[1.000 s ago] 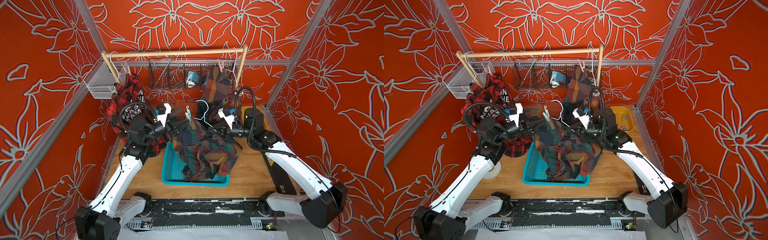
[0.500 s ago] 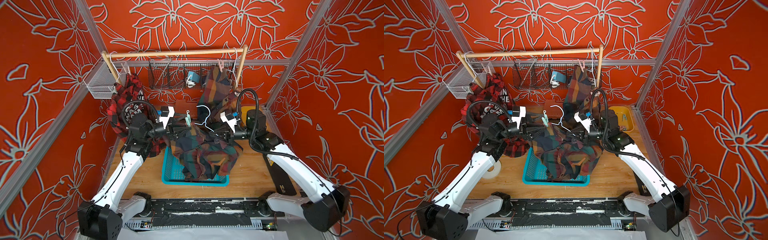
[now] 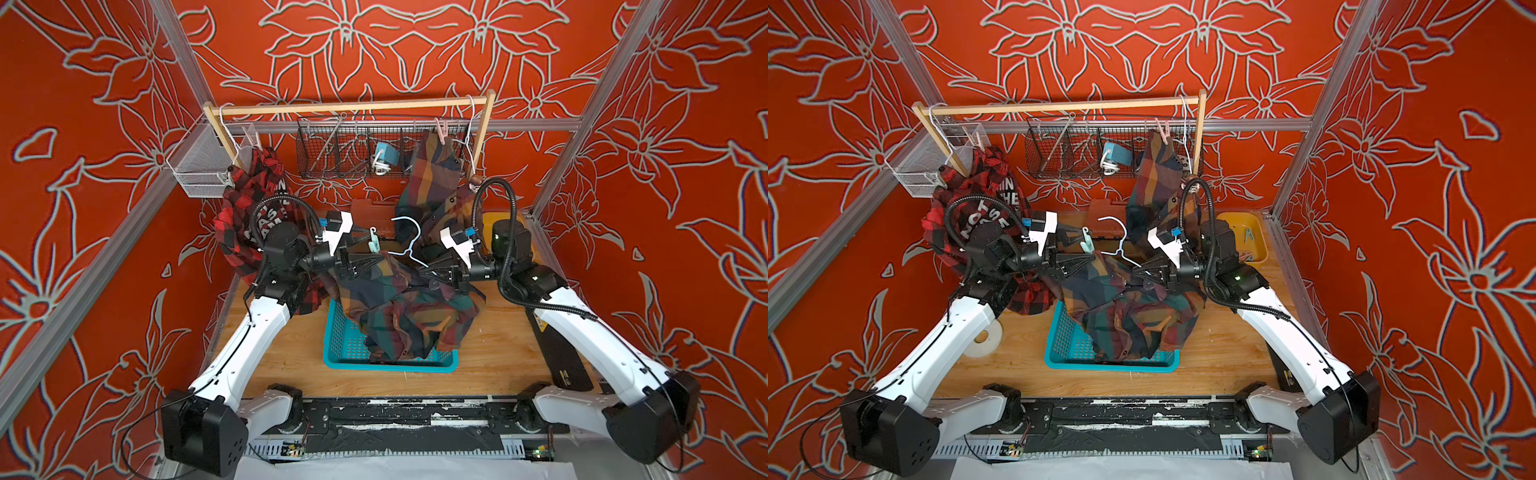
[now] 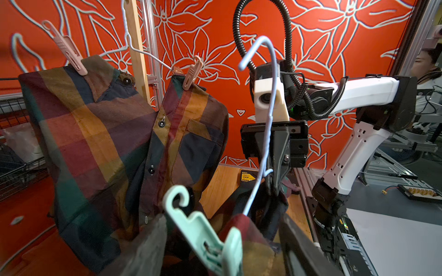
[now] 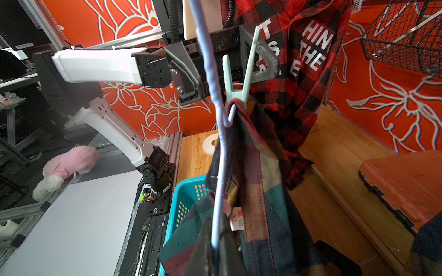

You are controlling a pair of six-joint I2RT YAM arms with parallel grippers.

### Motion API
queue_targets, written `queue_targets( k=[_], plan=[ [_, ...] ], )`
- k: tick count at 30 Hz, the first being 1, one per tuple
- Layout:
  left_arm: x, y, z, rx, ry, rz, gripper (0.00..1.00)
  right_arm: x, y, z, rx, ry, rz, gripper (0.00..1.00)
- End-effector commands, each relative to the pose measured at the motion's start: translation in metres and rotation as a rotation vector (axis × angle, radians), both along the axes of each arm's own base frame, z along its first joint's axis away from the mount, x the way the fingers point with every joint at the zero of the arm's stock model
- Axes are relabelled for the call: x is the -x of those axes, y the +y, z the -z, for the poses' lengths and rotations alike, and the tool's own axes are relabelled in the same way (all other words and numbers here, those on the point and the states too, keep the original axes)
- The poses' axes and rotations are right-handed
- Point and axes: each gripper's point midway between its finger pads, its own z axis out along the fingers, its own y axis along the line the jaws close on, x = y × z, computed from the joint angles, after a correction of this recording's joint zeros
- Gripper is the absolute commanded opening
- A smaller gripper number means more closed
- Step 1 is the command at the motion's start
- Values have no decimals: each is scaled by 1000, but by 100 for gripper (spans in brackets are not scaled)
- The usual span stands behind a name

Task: Remove the clothespins securing long-sleeve shirts to the hanger
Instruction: Remove the clamp from the hanger.

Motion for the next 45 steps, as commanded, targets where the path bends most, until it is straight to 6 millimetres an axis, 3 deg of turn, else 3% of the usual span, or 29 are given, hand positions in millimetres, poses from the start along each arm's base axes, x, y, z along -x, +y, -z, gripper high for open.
queue_targets(
  k=[1, 14, 19, 24, 33, 39, 42, 45],
  plan=[
    [1, 4, -16, 5, -60, -9, 71, 6, -3, -14, -34, -74, -15, 0],
    [20, -2, -10, -14, -49, 136, 66, 14, -1, -15, -32, -116, -88, 0],
    [24, -4, -10, -15, -44, 173, 60, 13, 3, -11, -19, -112, -93, 0],
    [28, -4, -6, -22, -35, 205, 50, 10, 5, -16, -27, -120, -94, 0],
    [31, -6, -3, -26, -33, 231, 40, 8, 9, -20, -23, -122, -115, 0],
    [30, -6, -3, -26, -31, 228, 24, 6, 10, -14, -14, -112, -112, 0],
    [30, -6, -3, -28, -32, 227, 22, 6, 11, -13, -10, -105, -112, 0],
    [31, -6, -3, -30, -34, 223, 10, 4, 11, -11, -7, -100, -109, 0]
  ],
)
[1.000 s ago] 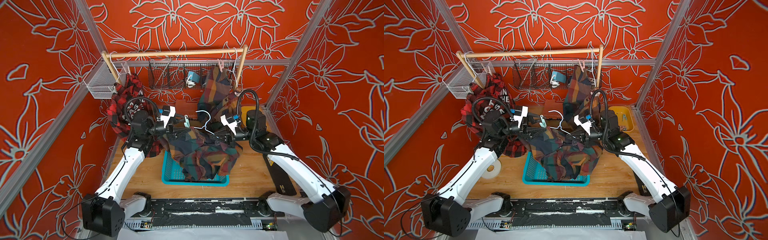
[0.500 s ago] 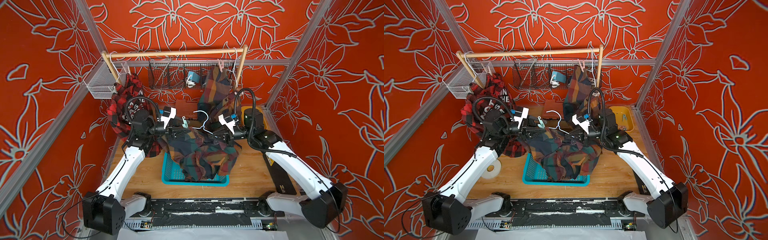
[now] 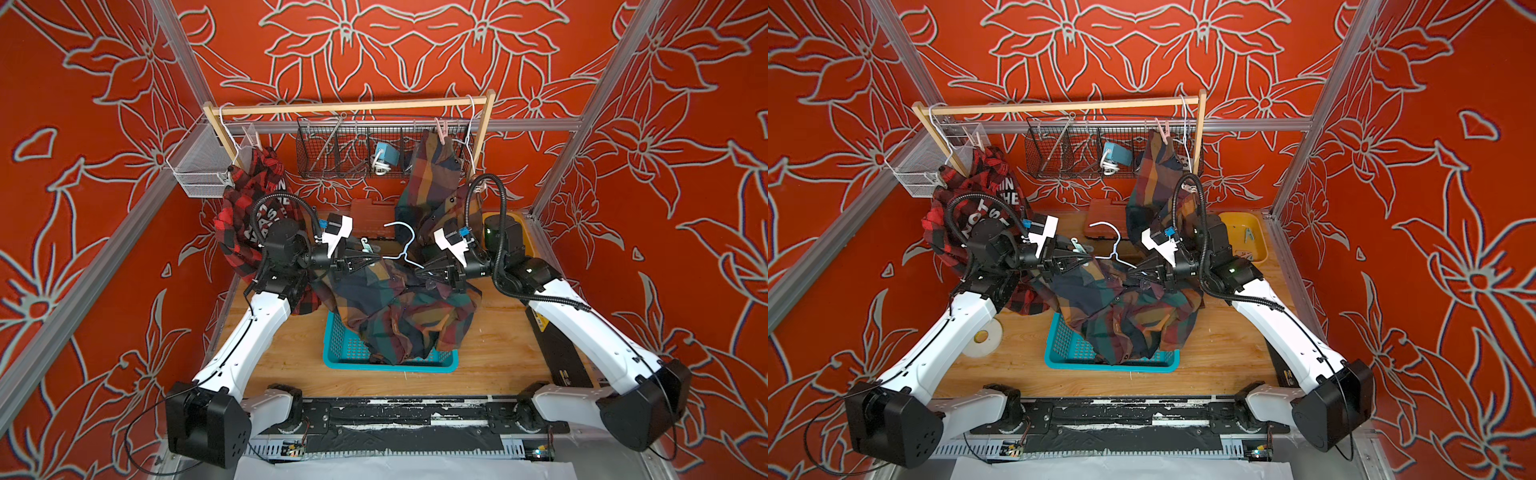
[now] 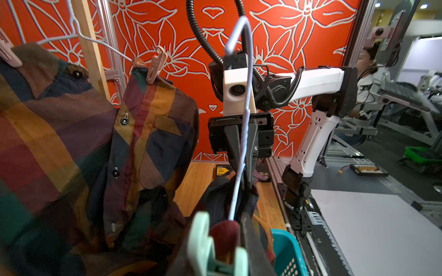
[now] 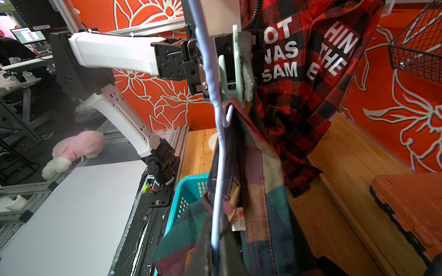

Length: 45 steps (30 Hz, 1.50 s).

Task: Remove the clothespins securing long-sleeve shirts to the hanger
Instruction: Remove the clamp from the hanger.

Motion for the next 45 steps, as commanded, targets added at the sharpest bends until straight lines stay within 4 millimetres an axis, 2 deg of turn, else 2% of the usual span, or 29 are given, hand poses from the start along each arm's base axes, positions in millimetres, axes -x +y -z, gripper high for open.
queue_targets(
  k=[1, 4, 12, 17, 20, 23, 28, 35, 45],
  plan=[
    [6, 0, -11, 1, -49, 24, 6, 1, 2, -11, -23, -48, -26, 0],
    [7, 0, -12, 1, -51, 23, 0, 0, 2, -9, -18, -42, -23, 0],
    [7, 0, -14, -7, -57, 20, 0, -5, 3, 6, 10, 1, -5, 0],
    [7, 0, -13, -10, -56, 19, 13, -7, 3, 10, 16, 9, 1, 0],
    [7, 0, -14, -14, -58, 21, 18, -7, 3, 9, 16, 7, 2, 0],
    [7, 0, -14, -17, -53, 24, 16, -7, 3, 11, 20, 12, 4, 0],
    [6, 0, -16, -16, -63, 7, 1, -11, 2, 19, 38, 24, 22, 0],
    [8, 1, -21, -16, -76, 5, 0, -21, 2, 37, 82, 64, 68, 0],
    [8, 4, -29, -11, -88, -16, 0, -25, 0, 68, 138, 149, 129, 0]
  ],
)
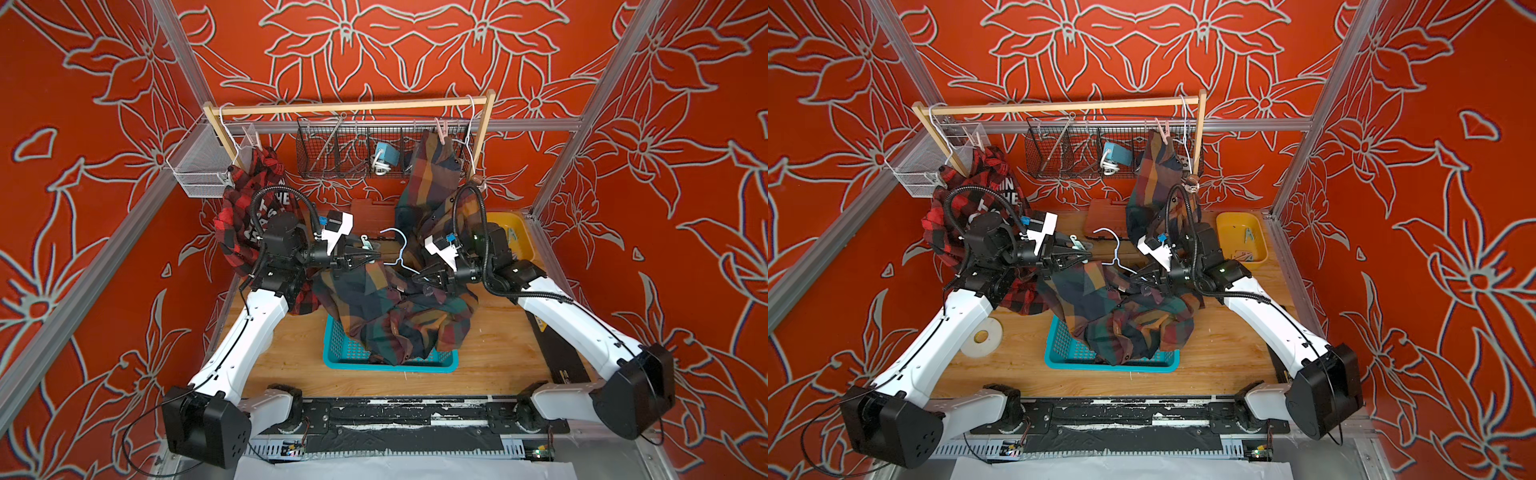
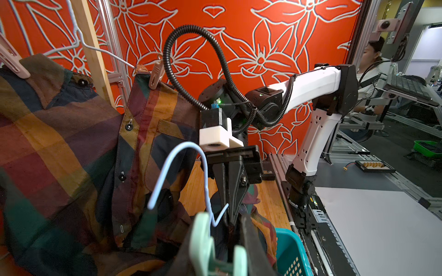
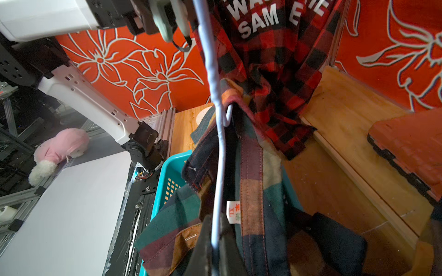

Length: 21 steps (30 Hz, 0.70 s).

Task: Remove the clothespins securing long-sleeve shirts to the hanger
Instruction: Remove the clamp from the hanger, then place the hanger in the bin.

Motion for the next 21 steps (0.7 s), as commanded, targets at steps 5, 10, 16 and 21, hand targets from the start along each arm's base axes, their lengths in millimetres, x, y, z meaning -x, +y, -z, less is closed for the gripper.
queue_targets(
  k=[5, 10, 16, 21],
  plan=[
    [2, 7, -28, 45, -72, -106, 0, 9, 6, 32, 100, 58, 92, 0],
    [8, 5, -36, 78, -87, -143, 0, 18, 12, 67, 205, 96, 183, 0],
    [17, 3, -43, 122, -92, -179, 0, 17, 5, 97, 271, 135, 309, 0],
    [9, 2, -43, 170, -68, -272, 0, 4, -11, 99, 309, 103, 447, 16]
  ],
)
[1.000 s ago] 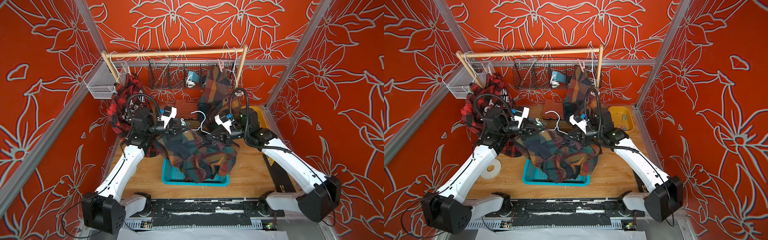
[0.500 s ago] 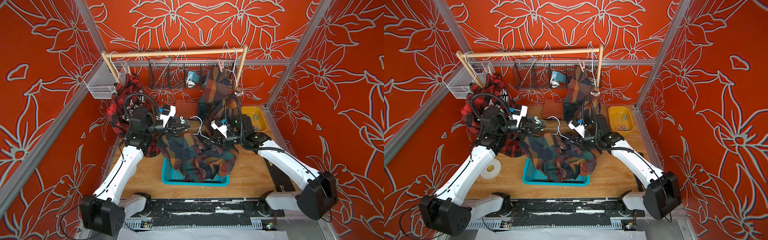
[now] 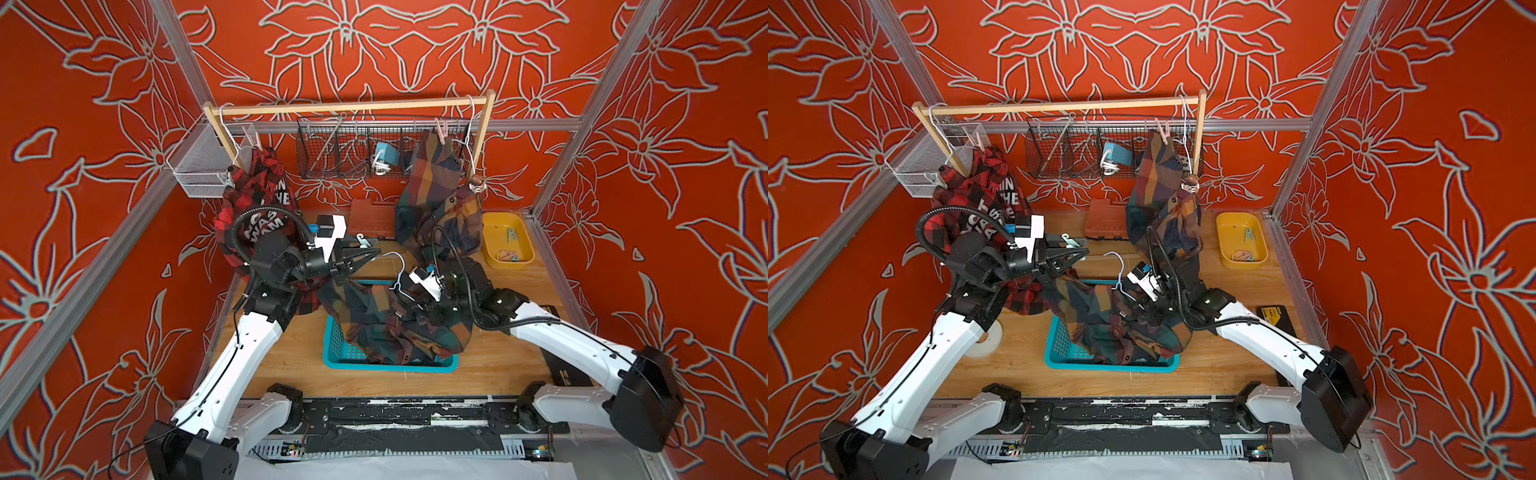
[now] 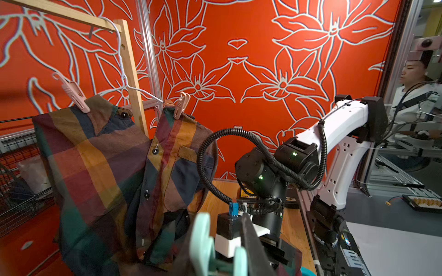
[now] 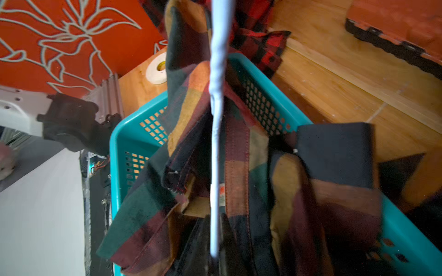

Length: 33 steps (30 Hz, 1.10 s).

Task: Remove the clothespins securing long-sleeve shirts to the hanger
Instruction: Place the hanger in the bin, then place the clamp in the storage box.

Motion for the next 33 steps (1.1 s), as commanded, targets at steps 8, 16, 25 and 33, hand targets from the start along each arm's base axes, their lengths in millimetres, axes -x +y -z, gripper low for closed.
queue_targets(
  k=[8, 16, 25, 33],
  plan=[
    [-16, -1, -8, 112, 33, -148, 0, -12, -31, -40, 39, -164, 187, 49],
    [-23, 2, -7, 159, 87, -184, 0, -17, -30, -138, -188, -415, 232, 51],
    [-5, -13, 8, 57, 52, -55, 0, 3, 11, -221, -403, -481, -7, 50],
    [-15, -16, 32, -36, 62, -84, 0, 19, 28, -262, -485, -471, -147, 50]
  ],
)
